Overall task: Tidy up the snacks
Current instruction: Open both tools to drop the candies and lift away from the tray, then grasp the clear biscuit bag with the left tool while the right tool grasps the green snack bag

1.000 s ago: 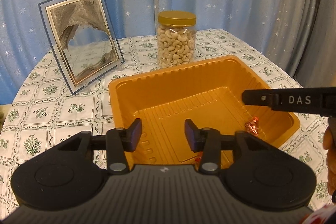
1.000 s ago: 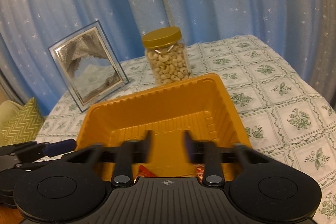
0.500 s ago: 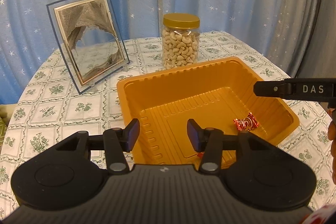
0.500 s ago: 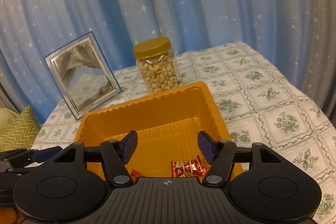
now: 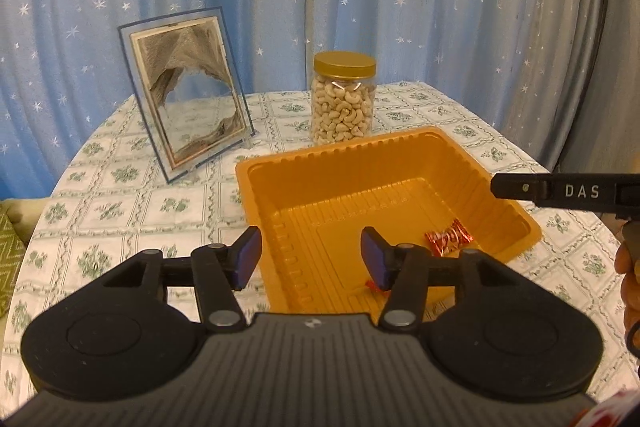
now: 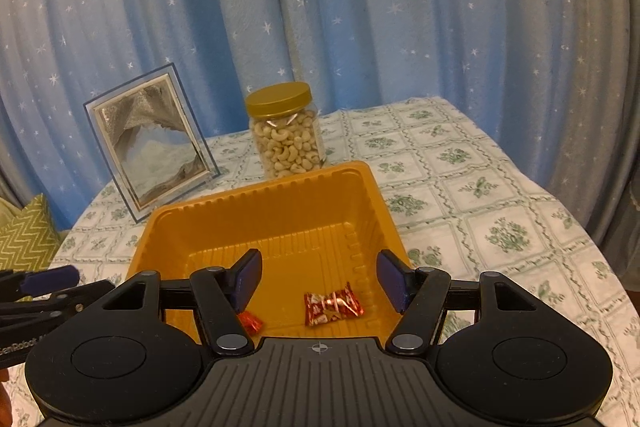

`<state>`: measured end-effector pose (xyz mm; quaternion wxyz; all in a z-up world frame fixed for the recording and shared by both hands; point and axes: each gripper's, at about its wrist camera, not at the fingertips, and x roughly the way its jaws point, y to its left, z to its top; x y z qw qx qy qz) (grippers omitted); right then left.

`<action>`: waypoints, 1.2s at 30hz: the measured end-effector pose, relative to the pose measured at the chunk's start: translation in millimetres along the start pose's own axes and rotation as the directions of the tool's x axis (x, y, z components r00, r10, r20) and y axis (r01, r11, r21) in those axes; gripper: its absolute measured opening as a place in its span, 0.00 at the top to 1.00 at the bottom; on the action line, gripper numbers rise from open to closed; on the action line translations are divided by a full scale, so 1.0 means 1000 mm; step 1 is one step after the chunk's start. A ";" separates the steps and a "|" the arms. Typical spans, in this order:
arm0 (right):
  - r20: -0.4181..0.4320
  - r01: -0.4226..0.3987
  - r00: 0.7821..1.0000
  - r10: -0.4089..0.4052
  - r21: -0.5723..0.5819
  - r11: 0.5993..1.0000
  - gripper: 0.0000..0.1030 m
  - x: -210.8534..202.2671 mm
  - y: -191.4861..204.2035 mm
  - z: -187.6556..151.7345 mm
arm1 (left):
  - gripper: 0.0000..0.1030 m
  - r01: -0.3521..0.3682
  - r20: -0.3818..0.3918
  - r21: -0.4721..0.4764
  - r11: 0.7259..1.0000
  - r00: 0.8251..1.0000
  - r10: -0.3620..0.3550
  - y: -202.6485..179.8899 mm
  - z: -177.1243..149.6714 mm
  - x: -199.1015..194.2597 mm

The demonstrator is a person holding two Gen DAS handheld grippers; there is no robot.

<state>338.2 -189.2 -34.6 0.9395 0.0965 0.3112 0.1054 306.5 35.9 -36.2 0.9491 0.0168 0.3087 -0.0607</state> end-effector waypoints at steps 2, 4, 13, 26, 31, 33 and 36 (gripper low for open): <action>0.000 0.008 1.000 -0.008 0.002 1.000 0.38 -0.006 0.000 -0.003 | 0.50 0.001 -0.005 -0.001 1.000 1.000 -0.001 0.000 -0.006 -0.007; -0.004 0.017 1.000 -0.017 0.002 1.000 0.38 -0.012 -0.001 -0.006 | 0.50 0.000 -0.008 0.001 1.000 1.000 0.000 0.000 -0.012 -0.016; -0.029 0.040 0.999 -0.040 -0.016 0.999 0.38 -0.042 0.000 -0.031 | 0.50 -0.014 -0.017 -0.028 1.000 1.000 0.013 -0.001 -0.046 -0.057; -0.065 0.035 0.997 -0.035 -0.008 0.999 0.38 -0.099 0.010 -0.084 | 0.49 -0.062 -0.058 -0.070 0.996 0.997 0.058 0.004 -0.098 -0.112; -0.080 0.038 0.996 -0.039 -0.017 0.999 0.38 -0.118 0.014 -0.108 | 0.49 -0.081 -0.073 -0.077 0.994 0.994 0.076 0.011 -0.116 -0.127; -0.091 0.039 0.995 -0.040 -0.008 0.999 0.38 -0.124 0.014 -0.121 | 0.48 -0.086 -0.077 -0.076 0.993 0.994 0.080 0.013 -0.121 -0.131; -0.114 0.017 0.993 -0.015 0.022 1.000 0.38 -0.128 0.015 -0.138 | 0.47 -0.088 -0.080 -0.076 0.993 0.993 0.082 0.016 -0.127 -0.133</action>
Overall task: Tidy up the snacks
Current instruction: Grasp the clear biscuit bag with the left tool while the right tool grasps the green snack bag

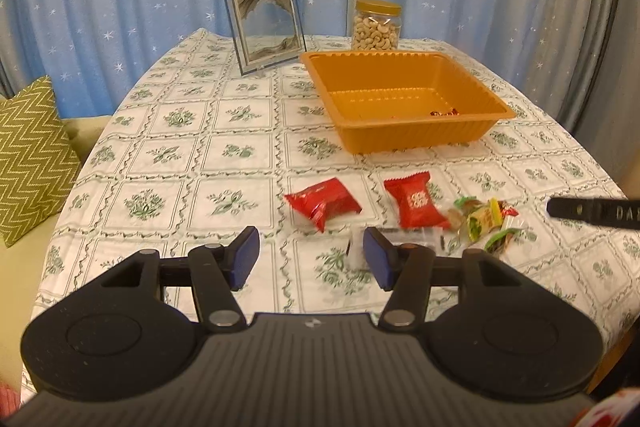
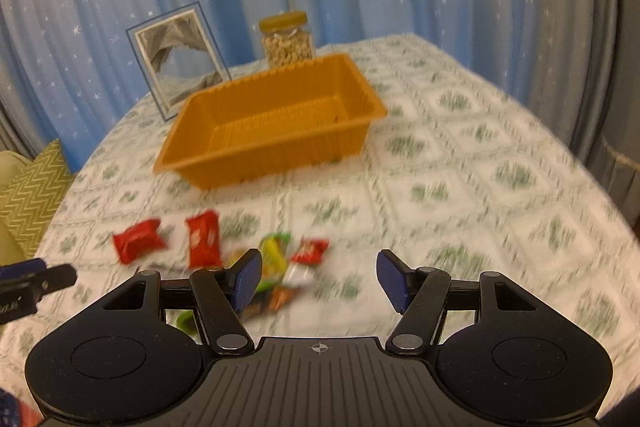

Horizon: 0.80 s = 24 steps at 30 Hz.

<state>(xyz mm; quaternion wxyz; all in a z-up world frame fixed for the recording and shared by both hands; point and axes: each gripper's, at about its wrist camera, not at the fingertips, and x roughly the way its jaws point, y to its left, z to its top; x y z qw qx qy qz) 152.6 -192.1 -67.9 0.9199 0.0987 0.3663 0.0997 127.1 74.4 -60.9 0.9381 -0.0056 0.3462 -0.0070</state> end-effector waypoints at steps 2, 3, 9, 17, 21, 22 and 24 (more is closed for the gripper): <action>-0.026 -0.016 1.000 0.016 -0.008 1.000 0.38 0.003 0.004 -0.007 | 0.47 0.000 -0.007 -0.002 1.000 1.000 0.000 0.002 -0.002 0.003; -0.031 -0.023 0.999 0.023 -0.015 1.000 0.38 0.004 0.008 -0.009 | 0.47 0.000 -0.010 -0.004 1.000 1.000 0.000 0.003 -0.003 0.005; -0.059 -0.056 0.997 0.057 0.014 0.998 0.38 0.016 0.018 -0.014 | 0.47 -0.022 -0.020 0.008 1.000 1.000 0.022 0.008 -0.006 0.014; -0.100 -0.072 0.992 0.083 0.107 0.992 0.38 0.041 0.022 -0.013 | 0.46 -0.035 -0.051 -0.004 0.999 0.998 0.035 0.018 -0.012 0.026; -0.097 -0.051 0.993 0.064 0.129 0.990 0.38 0.050 0.024 -0.012 | 0.43 -0.048 -0.055 -0.005 0.999 0.997 0.048 0.021 -0.014 0.029; -0.104 -0.043 0.993 0.056 0.125 0.991 0.38 0.054 0.025 -0.011 | 0.43 -0.051 -0.058 -0.006 0.999 0.997 0.050 0.022 -0.015 0.030; -0.118 -0.037 0.992 0.053 0.131 0.991 0.39 0.060 0.026 -0.013 | 0.43 -0.051 -0.063 -0.009 0.999 0.997 0.051 0.023 -0.016 0.032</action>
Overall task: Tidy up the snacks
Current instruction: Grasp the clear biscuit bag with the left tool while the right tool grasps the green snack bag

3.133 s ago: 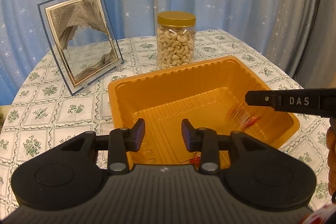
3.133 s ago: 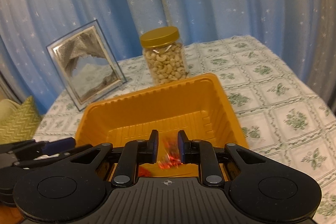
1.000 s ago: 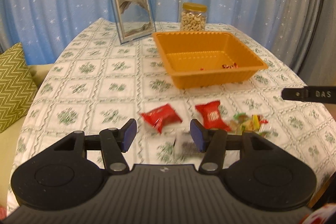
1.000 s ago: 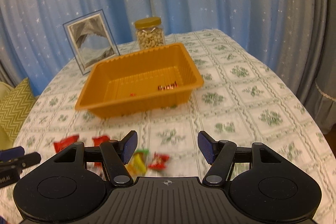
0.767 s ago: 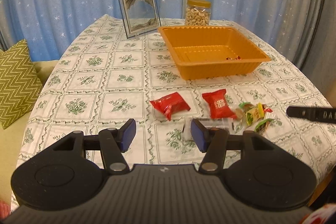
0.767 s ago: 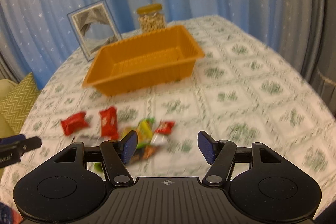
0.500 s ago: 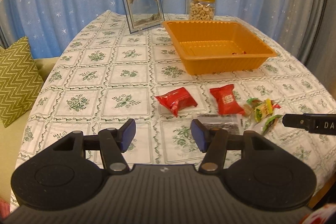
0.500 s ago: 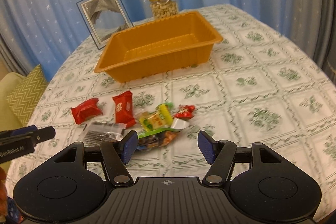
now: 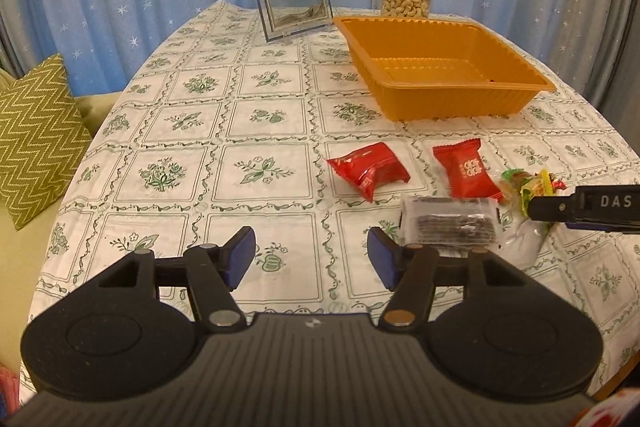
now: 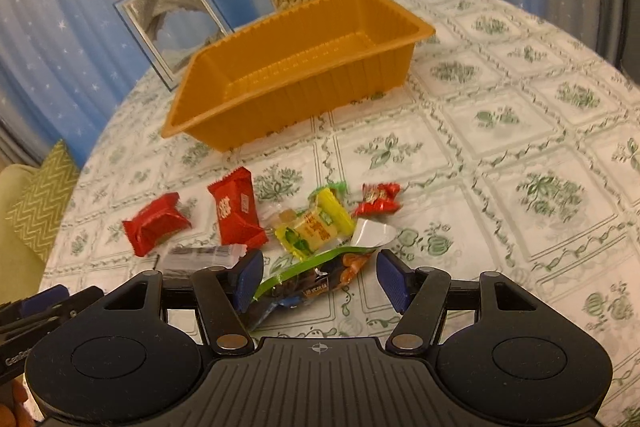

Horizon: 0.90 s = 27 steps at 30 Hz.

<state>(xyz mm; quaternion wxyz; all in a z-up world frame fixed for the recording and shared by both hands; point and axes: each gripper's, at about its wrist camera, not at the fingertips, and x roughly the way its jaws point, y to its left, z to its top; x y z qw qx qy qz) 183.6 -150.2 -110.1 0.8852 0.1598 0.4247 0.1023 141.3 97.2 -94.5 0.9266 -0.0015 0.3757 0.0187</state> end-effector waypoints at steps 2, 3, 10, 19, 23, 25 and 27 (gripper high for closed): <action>-0.005 0.007 1.000 -0.007 -0.017 1.000 0.39 0.004 0.003 -0.003 | 0.43 0.008 -0.002 0.004 1.000 1.000 -0.008 -0.001 -0.001 0.001; -0.001 0.017 1.000 -0.017 -0.040 0.999 0.40 0.005 0.006 -0.004 | 0.43 0.016 -0.004 0.007 1.000 1.000 -0.016 -0.003 -0.001 0.002; 0.005 0.039 0.999 -0.039 -0.121 0.992 0.64 -0.001 0.007 -0.005 | 0.40 0.095 -0.002 0.029 0.995 0.995 -0.095 -0.021 0.006 0.009; 0.010 0.064 0.998 -0.063 -0.138 0.988 0.75 -0.017 -0.014 -0.006 | 0.27 0.210 -0.061 0.119 0.970 0.977 -0.204 -0.058 0.016 0.034; 0.012 0.071 0.997 -0.070 -0.138 0.988 0.75 -0.022 -0.021 -0.006 | 0.11 0.233 -0.078 0.090 0.968 0.971 -0.226 -0.067 0.016 0.042; 0.010 0.068 0.998 -0.067 -0.141 0.988 0.75 -0.023 -0.023 -0.006 | 0.09 0.226 -0.080 0.088 0.970 0.972 -0.219 -0.071 0.015 0.047; 0.011 0.063 0.998 -0.062 -0.153 0.986 0.74 -0.024 -0.024 -0.006 | 0.09 0.224 -0.080 0.099 0.970 0.973 -0.217 -0.075 0.015 0.051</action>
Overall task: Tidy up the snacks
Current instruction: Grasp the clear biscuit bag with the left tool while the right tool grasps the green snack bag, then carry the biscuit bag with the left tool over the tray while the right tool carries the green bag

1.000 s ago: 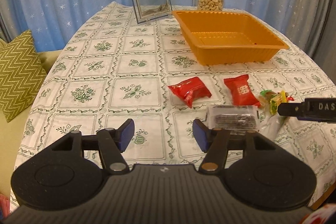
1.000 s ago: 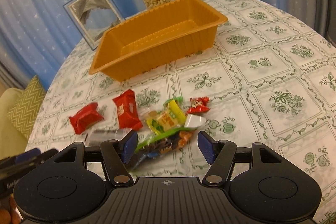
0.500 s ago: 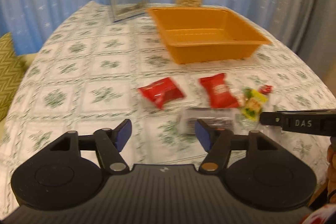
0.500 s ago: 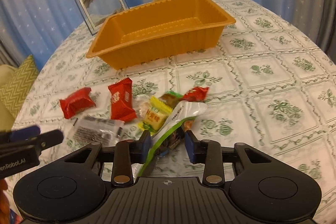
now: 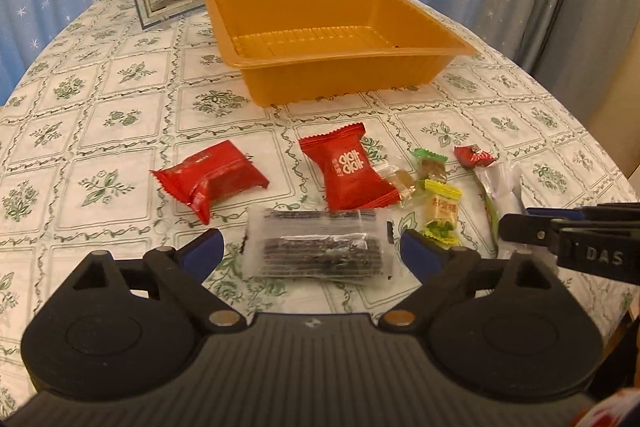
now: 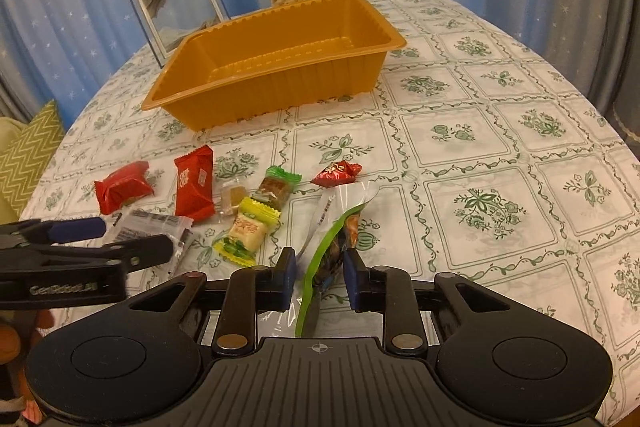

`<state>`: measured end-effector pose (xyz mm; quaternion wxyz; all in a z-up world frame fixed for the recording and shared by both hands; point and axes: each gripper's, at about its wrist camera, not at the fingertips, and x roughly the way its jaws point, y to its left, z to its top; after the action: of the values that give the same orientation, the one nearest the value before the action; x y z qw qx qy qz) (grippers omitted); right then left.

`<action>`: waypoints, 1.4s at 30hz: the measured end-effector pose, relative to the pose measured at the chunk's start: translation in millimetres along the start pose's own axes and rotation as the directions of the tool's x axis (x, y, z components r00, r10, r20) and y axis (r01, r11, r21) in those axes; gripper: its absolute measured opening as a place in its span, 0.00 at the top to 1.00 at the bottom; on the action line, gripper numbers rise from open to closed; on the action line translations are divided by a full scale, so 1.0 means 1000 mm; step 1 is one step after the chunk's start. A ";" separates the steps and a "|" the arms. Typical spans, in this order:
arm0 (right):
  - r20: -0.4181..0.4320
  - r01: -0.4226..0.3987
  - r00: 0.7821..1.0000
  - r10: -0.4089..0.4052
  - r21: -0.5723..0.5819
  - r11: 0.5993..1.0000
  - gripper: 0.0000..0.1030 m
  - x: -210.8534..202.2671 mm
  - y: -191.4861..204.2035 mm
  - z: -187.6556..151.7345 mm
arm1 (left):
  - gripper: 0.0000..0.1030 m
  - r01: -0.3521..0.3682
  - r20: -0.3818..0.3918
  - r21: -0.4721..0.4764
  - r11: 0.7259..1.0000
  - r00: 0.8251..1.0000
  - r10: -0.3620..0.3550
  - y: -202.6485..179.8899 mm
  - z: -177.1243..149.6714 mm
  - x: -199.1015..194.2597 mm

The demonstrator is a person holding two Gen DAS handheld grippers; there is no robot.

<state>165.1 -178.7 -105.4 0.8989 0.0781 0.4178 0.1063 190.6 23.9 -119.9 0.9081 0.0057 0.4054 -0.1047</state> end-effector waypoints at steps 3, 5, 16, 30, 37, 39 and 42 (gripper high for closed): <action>0.005 -0.008 1.000 0.008 -0.006 1.000 0.74 -0.001 -0.001 -0.001 | 0.09 -0.012 0.001 0.037 0.999 1.000 0.012 -0.008 0.001 0.007; 0.007 -0.015 1.000 0.015 -0.007 1.000 0.74 0.000 -0.002 -0.001 | 0.12 -0.032 0.000 0.077 0.997 0.999 0.032 -0.014 0.000 0.012; 0.002 -0.030 1.000 0.029 0.066 0.997 0.54 0.009 -0.006 0.000 | 0.21 -0.072 0.007 0.098 0.993 0.997 0.071 -0.017 -0.009 0.006; 0.030 0.107 0.994 -0.104 -0.111 0.988 0.76 0.017 0.018 -0.005 | 0.21 -0.075 0.016 0.075 0.994 0.997 0.074 -0.017 -0.013 -0.001; 0.059 0.127 0.991 -0.120 -0.135 0.983 0.77 0.006 0.018 -0.008 | 0.22 -0.076 0.037 0.063 0.995 0.997 0.073 -0.017 -0.011 -0.010; 0.077 0.132 0.990 -0.123 -0.139 0.981 0.77 0.001 0.018 -0.008 | 0.22 -0.077 0.041 0.062 0.995 0.996 0.075 -0.017 -0.011 -0.012; 0.091 0.123 0.990 -0.111 -0.137 0.983 0.77 -0.005 0.019 -0.006 | 0.22 -0.081 0.049 0.061 0.995 0.996 0.078 -0.018 -0.011 -0.017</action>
<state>155.1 -161.4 -101.5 0.9235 -0.0066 0.3753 0.0794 167.6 10.9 -113.4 0.9200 0.0478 0.3803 -0.0814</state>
